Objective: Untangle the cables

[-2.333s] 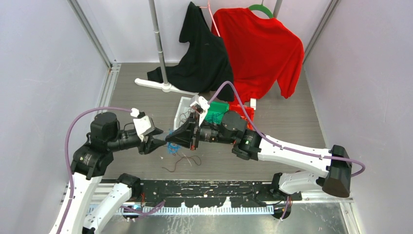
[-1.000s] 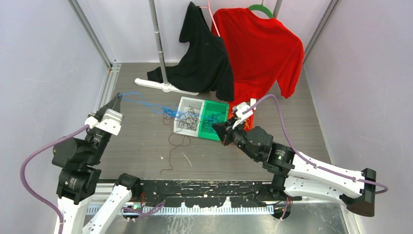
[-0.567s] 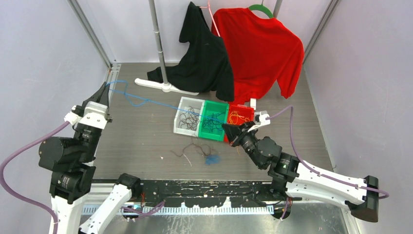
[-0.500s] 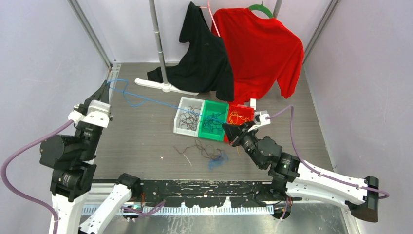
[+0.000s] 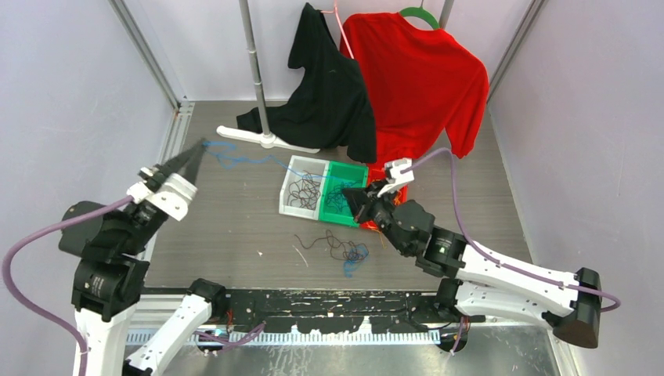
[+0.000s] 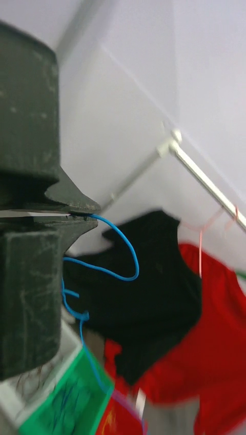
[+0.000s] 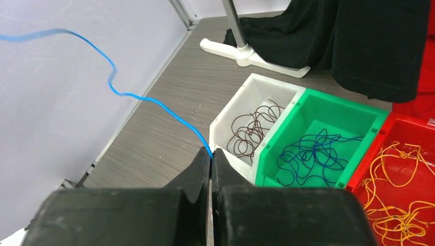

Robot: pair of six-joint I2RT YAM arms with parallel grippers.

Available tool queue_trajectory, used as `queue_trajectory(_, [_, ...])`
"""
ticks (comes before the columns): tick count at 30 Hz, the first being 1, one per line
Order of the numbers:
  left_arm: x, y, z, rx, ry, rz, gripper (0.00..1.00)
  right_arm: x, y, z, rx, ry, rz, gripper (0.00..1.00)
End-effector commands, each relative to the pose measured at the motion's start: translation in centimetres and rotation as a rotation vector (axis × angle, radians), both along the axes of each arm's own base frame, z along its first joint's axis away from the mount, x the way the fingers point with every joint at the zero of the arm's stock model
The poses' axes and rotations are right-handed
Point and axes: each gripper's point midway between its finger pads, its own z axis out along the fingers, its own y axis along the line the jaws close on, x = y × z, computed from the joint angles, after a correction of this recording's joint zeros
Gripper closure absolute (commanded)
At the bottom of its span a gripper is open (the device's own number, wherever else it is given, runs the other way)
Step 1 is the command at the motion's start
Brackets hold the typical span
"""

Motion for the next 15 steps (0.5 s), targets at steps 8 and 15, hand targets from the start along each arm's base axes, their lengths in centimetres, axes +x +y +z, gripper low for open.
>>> queue_trajectory(8, [2.6,-11.4,-12.5,0.085,0.588,-0.607,1.0,5.1,-0.5,3.8,0.095,0.032,-0.045,0.99])
queue_trajectory(15, [6.1,-18.4,-15.3,0.226,0.646,-0.721,1.0,7.9,-2.4,4.9,0.07,0.021,-0.085,0.99])
